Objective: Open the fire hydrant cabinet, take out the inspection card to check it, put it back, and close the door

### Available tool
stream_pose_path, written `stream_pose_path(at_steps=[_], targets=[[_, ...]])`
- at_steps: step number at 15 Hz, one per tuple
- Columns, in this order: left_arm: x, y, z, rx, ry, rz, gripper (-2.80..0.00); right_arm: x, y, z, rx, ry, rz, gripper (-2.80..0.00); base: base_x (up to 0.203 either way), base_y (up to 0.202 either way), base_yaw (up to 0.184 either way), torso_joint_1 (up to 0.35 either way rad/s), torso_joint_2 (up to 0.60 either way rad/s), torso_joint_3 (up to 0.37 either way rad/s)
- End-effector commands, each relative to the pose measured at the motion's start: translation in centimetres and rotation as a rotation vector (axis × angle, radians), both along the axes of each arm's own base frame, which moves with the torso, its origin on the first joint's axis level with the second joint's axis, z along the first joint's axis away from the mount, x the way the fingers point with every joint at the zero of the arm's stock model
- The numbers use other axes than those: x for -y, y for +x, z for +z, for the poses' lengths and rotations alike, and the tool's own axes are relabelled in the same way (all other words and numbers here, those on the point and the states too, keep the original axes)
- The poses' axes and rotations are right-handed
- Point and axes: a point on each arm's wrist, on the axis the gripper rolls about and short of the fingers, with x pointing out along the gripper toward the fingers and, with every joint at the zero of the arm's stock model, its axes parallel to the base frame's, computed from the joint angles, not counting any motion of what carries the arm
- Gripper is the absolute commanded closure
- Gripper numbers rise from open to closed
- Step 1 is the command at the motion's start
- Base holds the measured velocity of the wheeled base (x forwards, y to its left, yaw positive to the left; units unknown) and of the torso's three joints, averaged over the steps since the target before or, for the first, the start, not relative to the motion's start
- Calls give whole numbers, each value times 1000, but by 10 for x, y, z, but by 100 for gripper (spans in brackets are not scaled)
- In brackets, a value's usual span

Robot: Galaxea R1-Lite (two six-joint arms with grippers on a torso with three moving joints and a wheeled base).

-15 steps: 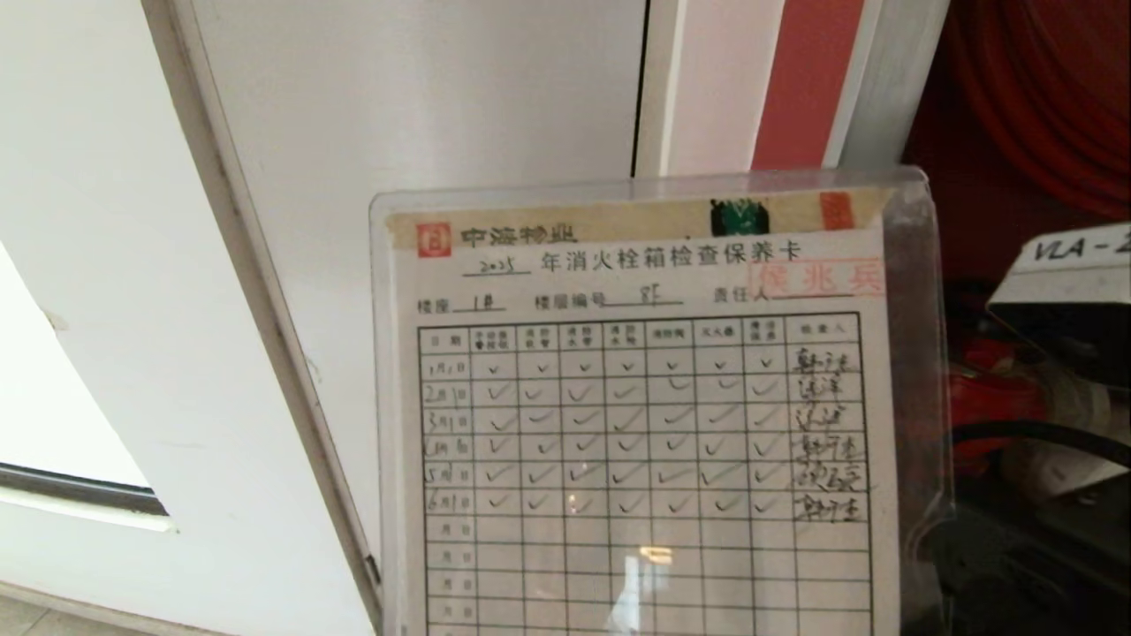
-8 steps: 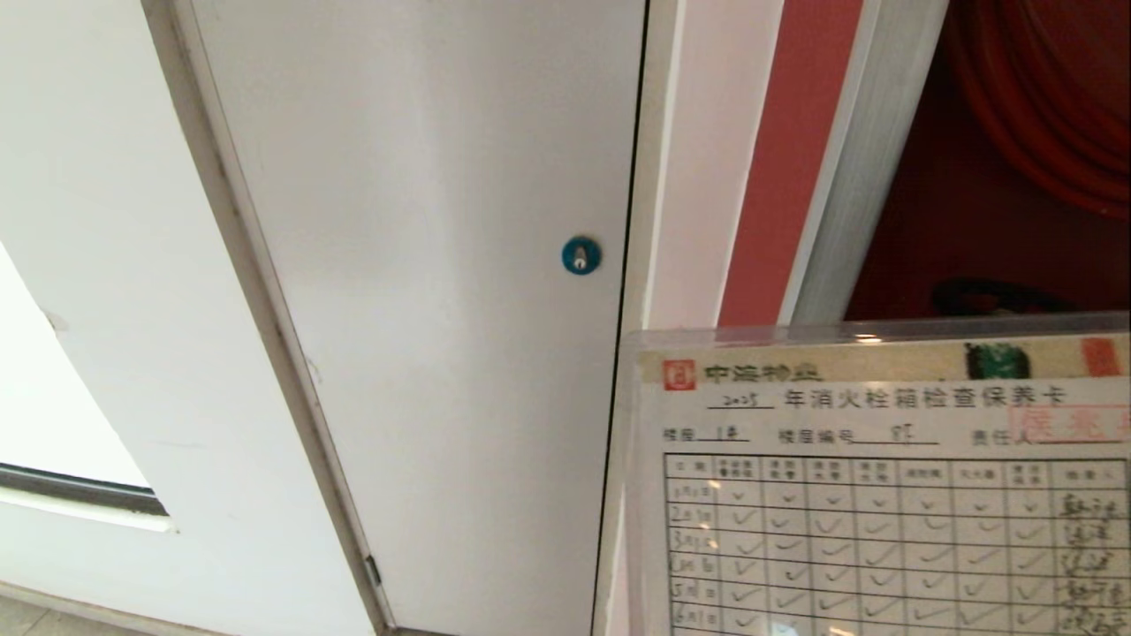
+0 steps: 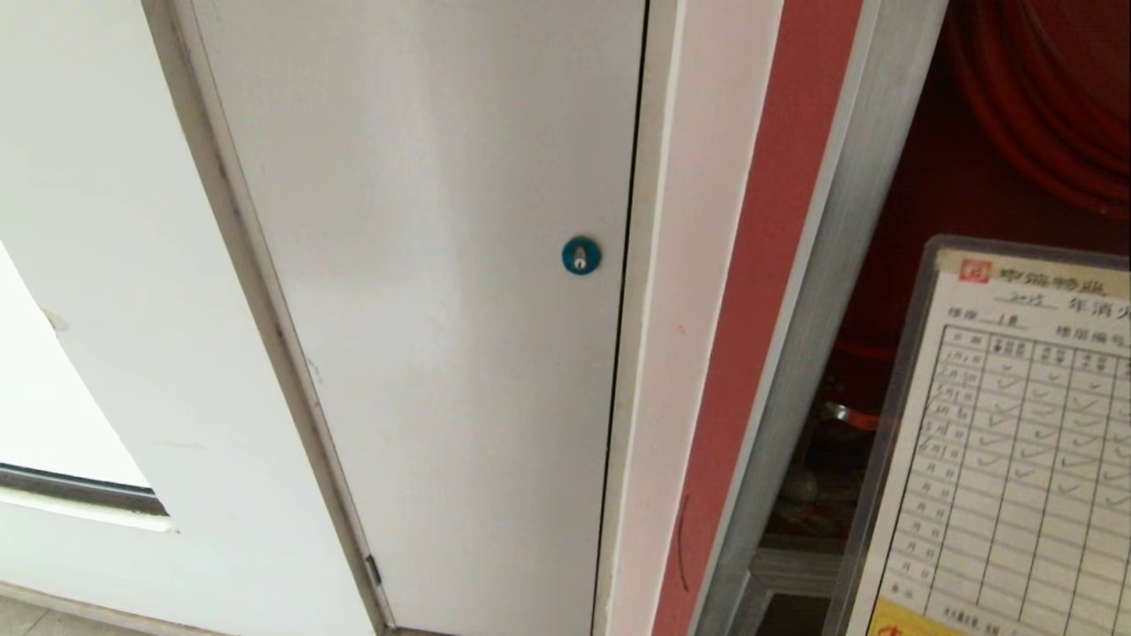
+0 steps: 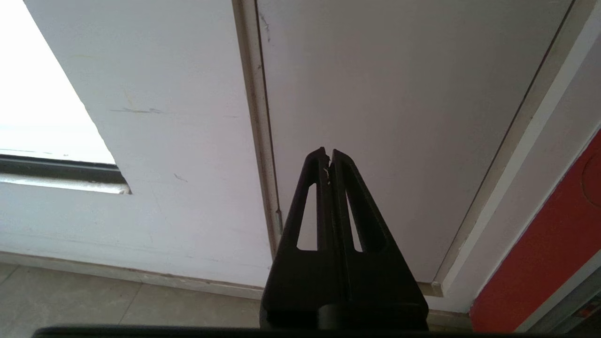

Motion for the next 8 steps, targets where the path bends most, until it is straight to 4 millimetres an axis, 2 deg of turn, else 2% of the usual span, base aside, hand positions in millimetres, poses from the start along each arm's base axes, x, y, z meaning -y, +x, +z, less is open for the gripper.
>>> stream_pose_path(at_steps=[1, 5, 8], targets=[[0, 0, 0, -2, 0, 0, 0, 8, -7, 3, -3, 61, -82, 0, 0, 0, 0, 0, 0, 0], [0, 0, 0, -2, 0, 1, 0, 11, -4, 20, -65, 186, -335, 0, 0, 0, 0, 0, 0, 0], [0, 0, 0, -1, 0, 1, 0, 3, 16, 34, -160, 245, -491, 0, 0, 0, 0, 0, 0, 0]])
